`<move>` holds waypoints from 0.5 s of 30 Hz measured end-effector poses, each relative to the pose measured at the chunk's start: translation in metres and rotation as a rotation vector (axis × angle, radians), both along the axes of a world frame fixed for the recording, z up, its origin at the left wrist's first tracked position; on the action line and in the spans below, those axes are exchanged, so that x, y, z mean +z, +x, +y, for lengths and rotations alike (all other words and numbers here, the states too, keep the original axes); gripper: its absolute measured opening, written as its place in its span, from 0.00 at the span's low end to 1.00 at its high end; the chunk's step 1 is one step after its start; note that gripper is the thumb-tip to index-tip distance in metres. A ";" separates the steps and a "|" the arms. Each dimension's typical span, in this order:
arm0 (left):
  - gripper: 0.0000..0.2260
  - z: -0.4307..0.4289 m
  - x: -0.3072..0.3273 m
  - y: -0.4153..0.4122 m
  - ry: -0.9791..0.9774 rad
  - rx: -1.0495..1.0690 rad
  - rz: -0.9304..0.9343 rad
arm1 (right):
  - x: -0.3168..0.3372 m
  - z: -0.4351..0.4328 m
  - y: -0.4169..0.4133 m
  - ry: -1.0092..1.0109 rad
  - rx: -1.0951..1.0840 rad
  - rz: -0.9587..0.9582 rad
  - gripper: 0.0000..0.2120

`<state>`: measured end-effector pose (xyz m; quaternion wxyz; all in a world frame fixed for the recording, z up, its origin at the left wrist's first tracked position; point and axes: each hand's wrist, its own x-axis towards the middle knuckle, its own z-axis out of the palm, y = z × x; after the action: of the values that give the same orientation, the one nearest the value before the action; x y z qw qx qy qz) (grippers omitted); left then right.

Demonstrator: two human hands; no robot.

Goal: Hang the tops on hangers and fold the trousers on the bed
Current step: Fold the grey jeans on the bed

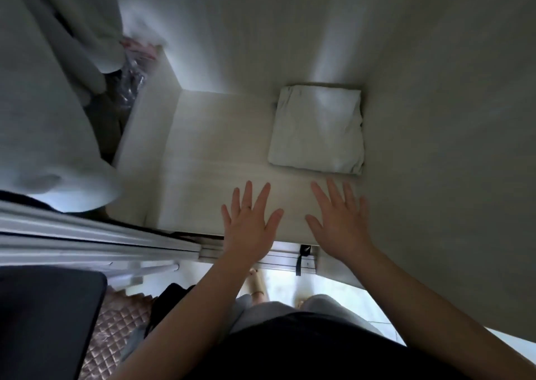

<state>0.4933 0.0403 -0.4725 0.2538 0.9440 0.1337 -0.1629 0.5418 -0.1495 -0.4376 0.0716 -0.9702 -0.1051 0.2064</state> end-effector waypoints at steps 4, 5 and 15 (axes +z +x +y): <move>0.30 0.002 0.018 -0.033 0.060 0.097 -0.057 | 0.015 -0.001 -0.020 0.044 0.146 -0.038 0.34; 0.30 0.001 0.024 -0.041 0.079 0.129 -0.072 | 0.017 0.000 -0.025 0.067 0.168 -0.039 0.34; 0.29 -0.043 0.086 -0.173 0.199 0.546 -0.201 | 0.036 0.012 -0.102 0.372 0.527 0.084 0.31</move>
<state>0.3198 -0.0029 -0.3867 0.2064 0.9047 0.3721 0.0196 0.4395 -0.1372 -0.4013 0.1962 -0.8704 -0.3856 0.2349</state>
